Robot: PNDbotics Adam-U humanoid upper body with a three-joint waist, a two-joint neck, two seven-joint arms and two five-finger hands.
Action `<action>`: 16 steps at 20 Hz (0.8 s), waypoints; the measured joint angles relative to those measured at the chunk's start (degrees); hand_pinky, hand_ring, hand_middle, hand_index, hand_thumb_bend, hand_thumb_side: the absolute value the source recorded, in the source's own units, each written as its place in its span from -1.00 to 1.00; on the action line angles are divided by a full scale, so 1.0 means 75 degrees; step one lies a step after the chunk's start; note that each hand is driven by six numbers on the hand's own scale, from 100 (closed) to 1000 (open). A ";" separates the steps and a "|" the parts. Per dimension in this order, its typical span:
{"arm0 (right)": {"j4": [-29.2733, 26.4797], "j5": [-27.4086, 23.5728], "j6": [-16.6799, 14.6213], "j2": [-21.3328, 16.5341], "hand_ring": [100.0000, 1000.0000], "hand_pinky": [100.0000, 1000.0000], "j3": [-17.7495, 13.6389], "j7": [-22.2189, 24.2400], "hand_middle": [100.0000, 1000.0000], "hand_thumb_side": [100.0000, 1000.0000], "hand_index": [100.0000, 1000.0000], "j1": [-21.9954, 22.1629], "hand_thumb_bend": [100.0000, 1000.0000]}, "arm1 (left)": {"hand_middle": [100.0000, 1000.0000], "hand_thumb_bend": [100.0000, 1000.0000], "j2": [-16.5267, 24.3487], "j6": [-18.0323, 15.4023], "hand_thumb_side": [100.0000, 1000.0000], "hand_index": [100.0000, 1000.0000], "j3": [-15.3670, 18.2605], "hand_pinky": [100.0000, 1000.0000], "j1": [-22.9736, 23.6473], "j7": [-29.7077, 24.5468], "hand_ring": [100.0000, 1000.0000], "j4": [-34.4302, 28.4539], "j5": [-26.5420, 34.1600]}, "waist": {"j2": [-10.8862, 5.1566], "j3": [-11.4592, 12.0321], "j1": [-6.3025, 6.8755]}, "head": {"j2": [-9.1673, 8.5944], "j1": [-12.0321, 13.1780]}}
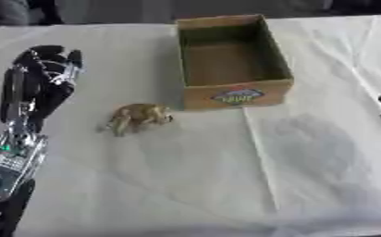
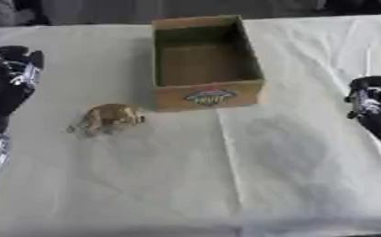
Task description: Pick up objects on the table and place them in the box.
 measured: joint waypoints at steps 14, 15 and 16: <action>0.0001 0.0000 0.0004 0.0000 0.02 -0.38 0.0001 0.0002 0.09 -0.43 0.18 0.0008 -1.00 | 0.11 -0.06 0.0743 0.0287 -0.87 0.40 -0.0086 0.00 -0.0399 -0.1117 0.10 -0.0183 -0.0534 | -0.0049 -0.0053 0.0009 | 0.0000 0.0000; 0.0001 0.0000 0.0006 0.0000 0.02 -0.38 0.0001 0.0004 0.09 -0.43 0.18 0.0009 -1.00 | 0.11 -0.06 0.0970 0.0373 -0.91 0.41 -0.0128 0.01 -0.0507 -0.1448 0.10 -0.0214 -0.0699 | -0.0062 -0.0064 0.0017 | 0.0000 0.0000; 0.0001 0.0000 0.0007 0.0000 0.02 -0.38 0.0002 0.0006 0.09 -0.43 0.18 0.0011 -1.00 | 0.12 -0.06 0.1225 0.0463 -0.94 0.41 -0.0186 0.01 -0.0637 -0.1822 0.10 -0.0247 -0.0889 | -0.0068 -0.0086 0.0027 | 0.0000 0.0000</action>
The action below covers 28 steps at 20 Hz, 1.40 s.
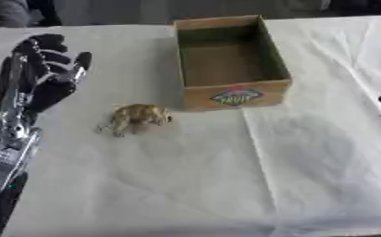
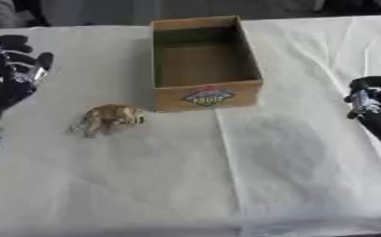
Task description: Pick up objects on the table and place them in the box.
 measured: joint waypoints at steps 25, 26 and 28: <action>0.0058 0.0016 0.0039 -0.0075 0.02 -0.38 0.0118 0.0122 0.09 -0.40 0.18 0.0128 -1.00 | 0.07 0.41 0.0482 -0.0355 -0.89 0.36 -0.2191 0.08 -0.3847 -0.6881 0.08 0.3736 -0.2226 | -0.0228 -0.0321 0.0213 | 0.0004 0.0072; 0.0060 0.0019 0.0040 -0.0075 0.02 -0.38 0.0120 0.0123 0.09 -0.40 0.18 0.0128 -1.00 | 0.07 0.43 0.0436 -0.0431 -0.89 0.35 -0.2227 0.08 -0.3847 -0.6995 0.08 0.3860 -0.2263 | -0.0228 -0.0332 0.0218 | 0.0004 0.0072; 0.0068 0.0023 0.0040 -0.0075 0.02 -0.38 0.0122 0.0123 0.09 -0.40 0.18 0.0128 -1.00 | 0.07 0.45 0.0394 -0.0576 -0.92 0.35 -0.2271 0.09 -0.3837 -0.7247 0.09 0.4026 -0.2297 | -0.0228 -0.0335 0.0223 | 0.0004 0.0071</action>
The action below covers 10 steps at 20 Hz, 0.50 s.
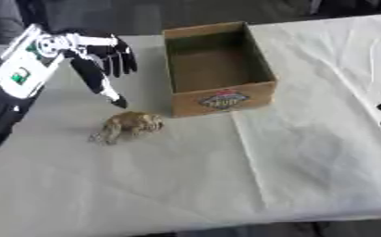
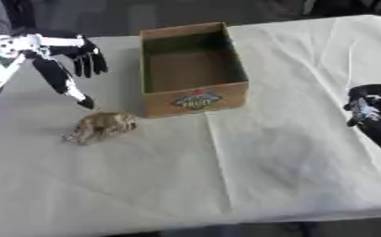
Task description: Pick up objects on the table and place them in the box.
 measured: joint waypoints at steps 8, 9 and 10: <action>0.0009 0.0001 0.0000 0.0000 0.02 -0.38 0.0002 0.0001 0.09 -0.40 0.18 0.0000 -1.00 | 0.10 0.34 0.0002 -0.0320 -1.00 0.36 -0.0003 0.11 0.0211 -0.0516 0.12 0.0252 -0.0145 | 0.0000 0.0036 0.0020 | 0.0000 -0.0016; 0.0010 0.0001 0.0000 0.0000 0.02 -0.38 0.0003 0.0001 0.09 -0.40 0.18 0.0000 -1.00 | 0.10 0.34 0.0002 -0.0329 -1.00 0.36 -0.0004 0.11 0.0240 -0.0512 0.12 0.0273 -0.0154 | 0.0000 0.0037 0.0018 | 0.0000 -0.0017; 0.0010 0.0001 0.0000 0.0000 0.02 -0.38 0.0003 0.0001 0.09 -0.40 0.18 0.0000 -1.00 | 0.10 0.32 0.0002 -0.0340 -1.00 0.37 -0.0015 0.12 0.0262 -0.0501 0.12 0.0279 -0.0158 | 0.0000 0.0037 0.0018 | 0.0000 -0.0018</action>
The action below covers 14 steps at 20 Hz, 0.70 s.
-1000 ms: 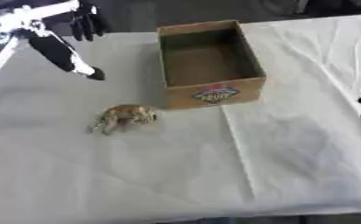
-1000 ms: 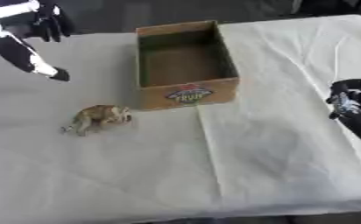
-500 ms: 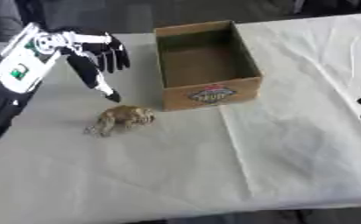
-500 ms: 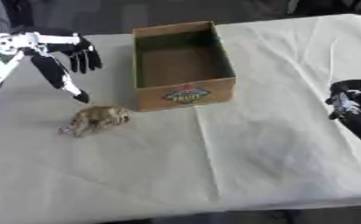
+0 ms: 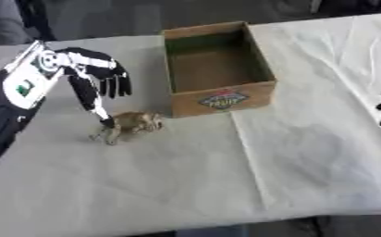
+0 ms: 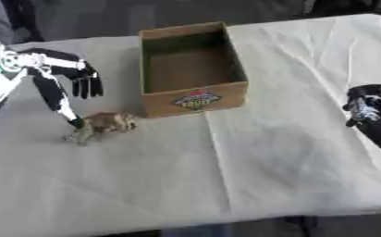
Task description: Pick up objects on the table and place them in the box.
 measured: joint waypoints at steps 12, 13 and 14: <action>0.0000 0.0000 -0.0008 0.0000 0.02 -0.38 0.0004 0.0008 0.09 -0.40 0.18 -0.0006 -1.00 | 0.16 0.24 -0.0212 -0.0200 -1.00 0.37 -0.0131 0.17 0.0029 0.0328 0.19 0.0100 -0.0304 | 0.0010 -0.0035 -0.0060 | 0.0000 -0.0004; 0.0000 0.0000 -0.0010 0.0000 0.02 -0.38 0.0005 0.0009 0.09 -0.40 0.18 -0.0006 -1.00 | 0.16 0.24 -0.0221 -0.0227 -1.00 0.38 -0.0148 0.17 0.0033 0.0365 0.19 0.0107 -0.0347 | 0.0011 -0.0040 -0.0065 | 0.0000 -0.0004; 0.0000 0.0000 -0.0010 0.0000 0.02 -0.38 0.0005 0.0009 0.09 -0.40 0.18 -0.0006 -1.00 | 0.16 0.23 -0.0239 -0.0255 -1.00 0.38 -0.0169 0.17 0.0040 0.0402 0.19 0.0110 -0.0387 | 0.0013 -0.0041 -0.0072 | 0.0000 -0.0004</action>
